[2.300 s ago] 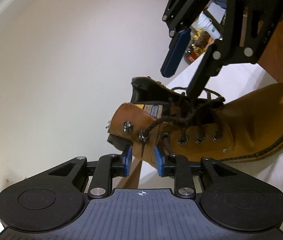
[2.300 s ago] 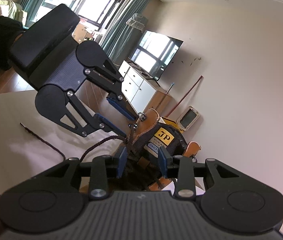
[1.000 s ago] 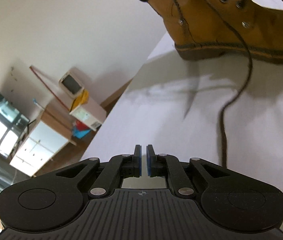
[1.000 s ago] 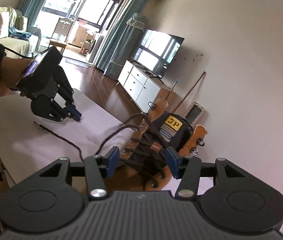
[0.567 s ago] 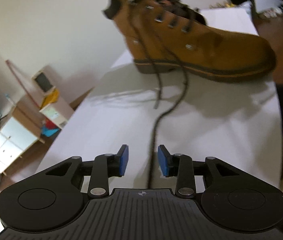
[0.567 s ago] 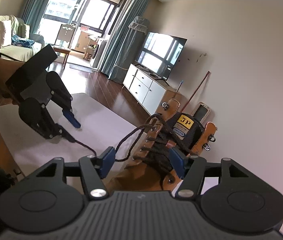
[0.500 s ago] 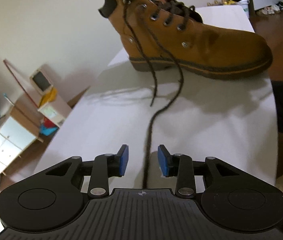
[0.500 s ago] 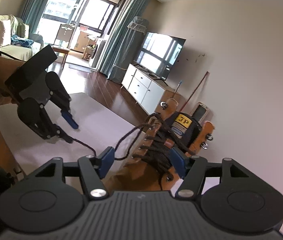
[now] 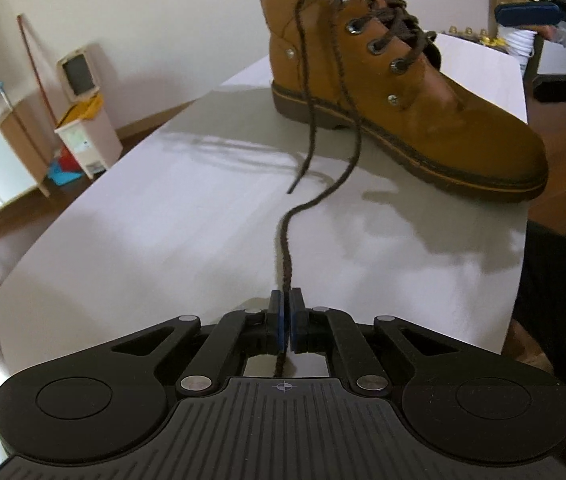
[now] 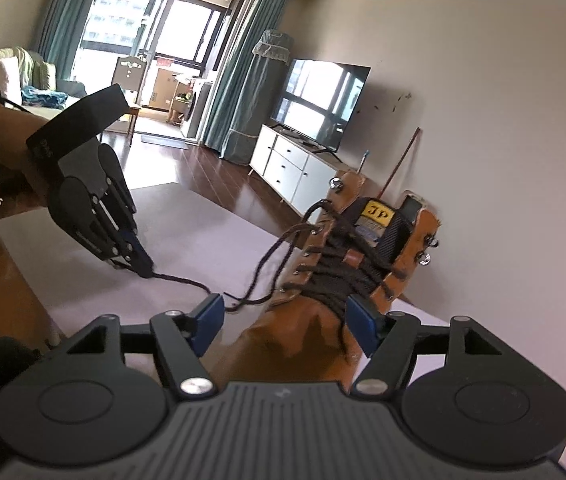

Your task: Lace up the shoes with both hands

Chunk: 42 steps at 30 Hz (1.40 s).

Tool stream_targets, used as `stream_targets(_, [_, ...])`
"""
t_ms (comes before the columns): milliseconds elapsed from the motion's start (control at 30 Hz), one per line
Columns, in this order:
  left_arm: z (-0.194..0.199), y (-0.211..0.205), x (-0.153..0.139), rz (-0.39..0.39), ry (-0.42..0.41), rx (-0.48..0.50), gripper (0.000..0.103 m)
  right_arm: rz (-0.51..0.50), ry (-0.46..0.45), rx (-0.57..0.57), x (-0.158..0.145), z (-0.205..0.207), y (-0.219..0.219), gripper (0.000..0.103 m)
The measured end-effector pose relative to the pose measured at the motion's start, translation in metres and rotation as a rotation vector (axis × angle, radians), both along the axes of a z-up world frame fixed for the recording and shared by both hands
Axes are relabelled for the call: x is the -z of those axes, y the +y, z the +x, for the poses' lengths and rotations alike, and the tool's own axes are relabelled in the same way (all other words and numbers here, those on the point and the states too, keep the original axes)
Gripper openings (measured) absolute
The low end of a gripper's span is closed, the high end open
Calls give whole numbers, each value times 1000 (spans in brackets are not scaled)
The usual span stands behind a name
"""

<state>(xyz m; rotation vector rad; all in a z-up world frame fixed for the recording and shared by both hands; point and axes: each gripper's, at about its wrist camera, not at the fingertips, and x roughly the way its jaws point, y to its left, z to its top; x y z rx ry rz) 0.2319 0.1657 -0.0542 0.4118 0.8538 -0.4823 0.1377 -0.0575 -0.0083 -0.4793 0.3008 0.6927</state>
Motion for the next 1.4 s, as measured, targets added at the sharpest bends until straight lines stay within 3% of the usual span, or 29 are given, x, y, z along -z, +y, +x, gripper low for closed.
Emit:
stream_targets(633, [-22, -21, -5, -6, -28, -6, 2, 15, 0, -11, -1, -13, -4, 74])
stream_targets(767, [-20, -7, -5, -214, 11, -82, 2, 34, 26, -14, -1, -14, -4, 74])
stream_targets(1033, [-17, 20, -6, -629, 89, -235, 2, 142, 174, -60, 8, -15, 1, 74])
stream_targets(1233, [-27, 31, 6, -960, 179, -379, 2, 187, 260, -88, 25, -17, 13, 63])
stream_targets(1400, [-37, 19, 4, -1101, 187, -374, 2, 307, 407, -100, 35, -10, 14, 60])
